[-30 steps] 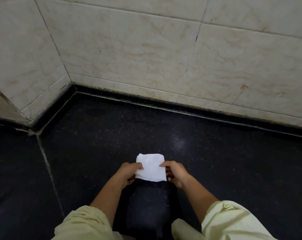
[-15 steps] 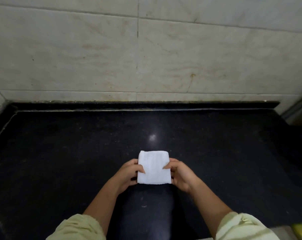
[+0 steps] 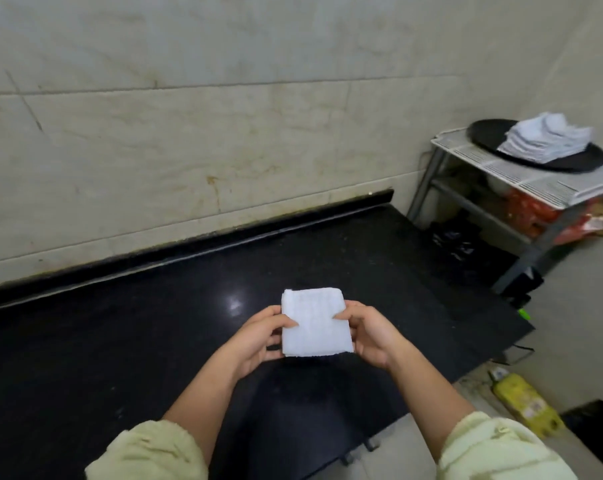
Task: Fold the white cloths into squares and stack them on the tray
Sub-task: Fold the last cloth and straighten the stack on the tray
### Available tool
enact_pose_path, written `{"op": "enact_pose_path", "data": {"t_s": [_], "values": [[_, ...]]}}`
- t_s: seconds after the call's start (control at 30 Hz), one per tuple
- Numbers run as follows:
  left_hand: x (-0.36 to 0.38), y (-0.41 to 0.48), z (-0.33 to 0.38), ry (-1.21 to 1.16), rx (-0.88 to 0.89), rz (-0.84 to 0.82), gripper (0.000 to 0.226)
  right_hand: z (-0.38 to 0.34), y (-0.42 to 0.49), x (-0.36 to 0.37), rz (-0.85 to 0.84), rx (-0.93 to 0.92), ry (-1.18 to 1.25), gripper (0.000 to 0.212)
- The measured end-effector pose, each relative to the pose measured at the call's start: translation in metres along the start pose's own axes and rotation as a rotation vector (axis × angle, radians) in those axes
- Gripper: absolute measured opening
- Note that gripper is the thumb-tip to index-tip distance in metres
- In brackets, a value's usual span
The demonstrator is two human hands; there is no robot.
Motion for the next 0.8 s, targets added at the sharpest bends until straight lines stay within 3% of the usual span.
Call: {"op": "enact_pose_path", "data": {"t_s": [0.4, 0.63, 0.8], "values": [[0.26, 0.098, 0.032, 0.043, 0.1, -0.156, 0.032, -0.105, -0.069, -0.237, 0.143, -0.159, 0.047, 0.031], [0.36, 0.15, 0.076, 0.083, 0.172, -0.208, 0.028, -0.173, -0.091, -0.318, 0.188, -0.259, 0.096, 0.032], [0.417, 0.196, 0.107, 0.072, 0.213, -0.26, 0.028, -0.233, -0.097, -0.37, 0.202, -0.313, 0.084, 0.02]]}}
Point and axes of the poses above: each hand's wrist, its own y-axis towards the middle knuckle, its own x-axis out of the palm, z = x × y, the point moved 1 cm from there along y, towards the middle knuckle, and after that the axes turned 13 degrees about x, right-handed, at the moved point
